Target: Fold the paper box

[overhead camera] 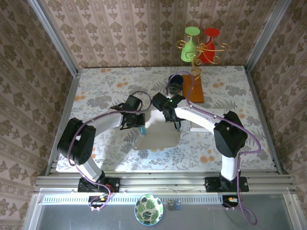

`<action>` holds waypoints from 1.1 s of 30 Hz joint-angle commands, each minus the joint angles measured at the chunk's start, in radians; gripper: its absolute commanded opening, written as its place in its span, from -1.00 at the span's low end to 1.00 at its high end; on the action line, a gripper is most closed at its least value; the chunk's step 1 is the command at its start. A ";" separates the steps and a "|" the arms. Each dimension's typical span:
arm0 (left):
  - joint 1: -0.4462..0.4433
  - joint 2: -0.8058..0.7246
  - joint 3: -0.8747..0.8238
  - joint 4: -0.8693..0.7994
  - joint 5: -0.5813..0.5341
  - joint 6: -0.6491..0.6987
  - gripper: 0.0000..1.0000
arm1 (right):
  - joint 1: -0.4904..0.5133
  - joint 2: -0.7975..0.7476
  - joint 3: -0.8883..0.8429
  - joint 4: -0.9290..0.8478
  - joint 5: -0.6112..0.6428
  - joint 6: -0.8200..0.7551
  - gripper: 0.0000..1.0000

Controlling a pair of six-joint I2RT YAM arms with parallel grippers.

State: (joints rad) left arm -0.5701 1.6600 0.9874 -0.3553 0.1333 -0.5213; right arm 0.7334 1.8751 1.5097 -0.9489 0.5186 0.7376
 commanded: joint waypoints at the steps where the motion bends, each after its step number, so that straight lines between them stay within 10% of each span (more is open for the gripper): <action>1: 0.001 -0.014 -0.019 -0.139 -0.120 -0.024 -0.81 | -0.012 0.007 -0.008 -0.052 0.092 0.049 -1.00; 6: -0.012 -0.020 -0.017 -0.163 -0.141 -0.041 -0.45 | -0.013 0.026 0.006 -0.059 0.090 0.050 -1.00; 33: 0.006 -0.101 -0.098 -0.091 -0.137 -0.047 -0.38 | -0.013 0.037 0.003 -0.074 0.083 0.055 -1.00</action>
State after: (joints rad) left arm -0.5877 1.5894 0.9222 -0.3679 0.0559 -0.5587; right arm 0.7380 1.9015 1.5101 -0.9485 0.5110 0.7410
